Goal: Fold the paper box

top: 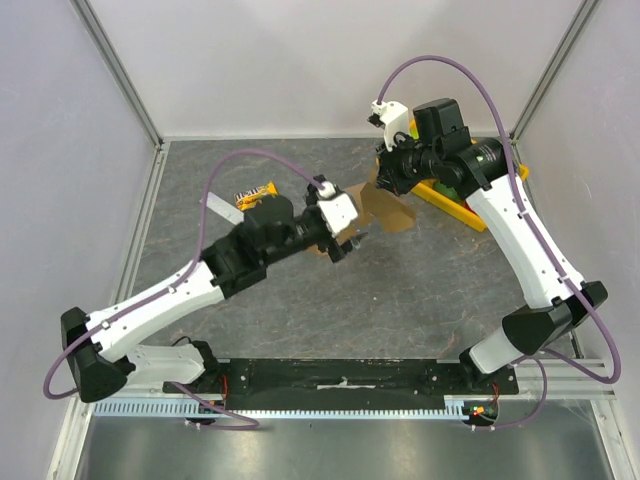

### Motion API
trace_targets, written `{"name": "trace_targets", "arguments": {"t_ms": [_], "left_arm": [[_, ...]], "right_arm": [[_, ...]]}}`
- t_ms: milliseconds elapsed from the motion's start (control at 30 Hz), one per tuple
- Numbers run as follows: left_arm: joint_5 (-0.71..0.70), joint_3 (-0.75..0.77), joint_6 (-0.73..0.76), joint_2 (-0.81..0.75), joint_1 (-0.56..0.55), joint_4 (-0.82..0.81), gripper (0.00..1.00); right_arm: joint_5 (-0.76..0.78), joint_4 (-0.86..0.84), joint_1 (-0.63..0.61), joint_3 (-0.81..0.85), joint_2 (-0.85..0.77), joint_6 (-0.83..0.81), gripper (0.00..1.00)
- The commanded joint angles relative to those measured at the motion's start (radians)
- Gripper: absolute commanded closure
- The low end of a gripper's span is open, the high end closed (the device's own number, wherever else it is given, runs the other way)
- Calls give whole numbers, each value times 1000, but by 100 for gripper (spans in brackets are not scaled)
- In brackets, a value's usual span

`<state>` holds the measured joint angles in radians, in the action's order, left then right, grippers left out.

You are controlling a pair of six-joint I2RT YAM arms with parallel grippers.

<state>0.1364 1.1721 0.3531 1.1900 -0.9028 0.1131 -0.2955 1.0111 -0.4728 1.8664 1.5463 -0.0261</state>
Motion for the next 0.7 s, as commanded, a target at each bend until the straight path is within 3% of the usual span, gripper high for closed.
{"name": "trace_targets", "arguments": {"t_ms": [0, 233, 433, 533, 667], "left_arm": [[-361, -103, 164, -29, -142, -214, 1], [-739, -252, 433, 75, -286, -655, 0], [-860, -266, 687, 213, -288, -1016, 1], [-842, -236, 686, 238, -274, -1023, 3], [-776, -213, 575, 208, -219, -907, 10]], "right_arm": [[-21, 6, 3, 28, 9, 21, 91], [-27, 3, 3, 28, 18, 25, 90], [-40, 3, 3, 28, 15, 25, 90], [-45, 4, 3, 24, 15, 23, 90], [-44, 3, 2, 16, 3, 17, 90]]}}
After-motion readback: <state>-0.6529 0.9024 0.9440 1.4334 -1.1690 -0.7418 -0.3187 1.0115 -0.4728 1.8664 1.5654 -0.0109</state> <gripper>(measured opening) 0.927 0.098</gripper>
